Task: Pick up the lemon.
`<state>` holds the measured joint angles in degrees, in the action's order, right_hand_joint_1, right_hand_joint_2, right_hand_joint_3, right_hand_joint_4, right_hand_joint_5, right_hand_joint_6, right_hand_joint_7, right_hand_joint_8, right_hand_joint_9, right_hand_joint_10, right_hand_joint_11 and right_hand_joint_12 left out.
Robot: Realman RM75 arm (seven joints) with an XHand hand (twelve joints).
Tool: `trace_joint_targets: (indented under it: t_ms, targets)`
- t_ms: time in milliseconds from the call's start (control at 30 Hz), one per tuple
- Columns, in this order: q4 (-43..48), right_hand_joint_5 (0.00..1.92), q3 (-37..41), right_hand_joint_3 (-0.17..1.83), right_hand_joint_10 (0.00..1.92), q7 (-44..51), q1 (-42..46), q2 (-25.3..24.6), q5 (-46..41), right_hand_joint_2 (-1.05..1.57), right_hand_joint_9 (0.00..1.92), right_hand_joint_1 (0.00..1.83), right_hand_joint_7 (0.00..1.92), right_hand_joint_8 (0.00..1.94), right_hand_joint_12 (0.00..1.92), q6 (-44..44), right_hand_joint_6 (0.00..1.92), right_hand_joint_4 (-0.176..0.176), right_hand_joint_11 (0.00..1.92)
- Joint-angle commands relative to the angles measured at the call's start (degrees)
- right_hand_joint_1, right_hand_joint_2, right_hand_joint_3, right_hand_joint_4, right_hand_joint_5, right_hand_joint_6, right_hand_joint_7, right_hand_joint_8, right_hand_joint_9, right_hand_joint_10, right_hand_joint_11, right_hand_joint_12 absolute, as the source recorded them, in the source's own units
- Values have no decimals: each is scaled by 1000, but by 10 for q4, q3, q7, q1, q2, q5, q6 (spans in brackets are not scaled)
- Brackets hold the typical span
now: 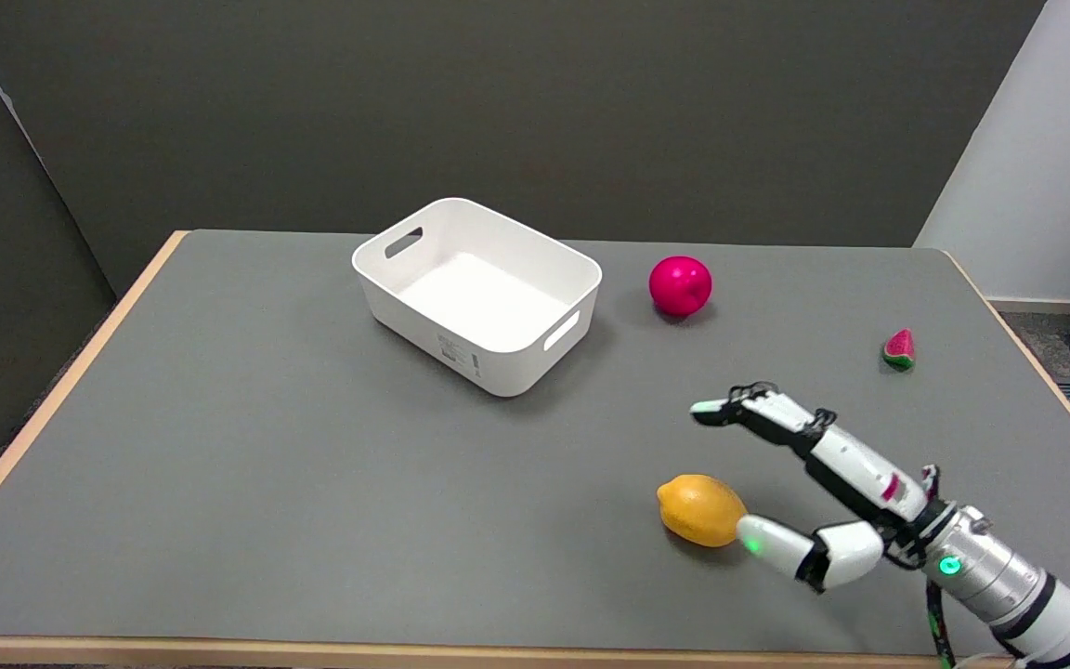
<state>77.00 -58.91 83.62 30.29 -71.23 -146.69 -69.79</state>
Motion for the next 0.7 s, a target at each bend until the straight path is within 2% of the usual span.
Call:
trace_joint_targets:
  t_ms: [33, 233, 400, 700]
  targets:
    - [66, 236, -84, 936, 772, 84, 22, 8, 12, 592, 161, 450, 289, 505, 1050, 44, 521, -90, -1]
    - [48, 237, -95, 935, 772, 84, 5, 22, 18, 592, 160, 450, 287, 504, 1051, 94, 522, -89, -1]
    - [3, 221, -119, 939, 747, 84, -36, 54, -2, 584, 130, 464, 252, 481, 1028, 126, 509, -80, -1]
    - [-79, 187, -127, 935, 713, 78, -85, 66, 7, 574, 76, 463, 192, 443, 981, 162, 478, -76, -1]
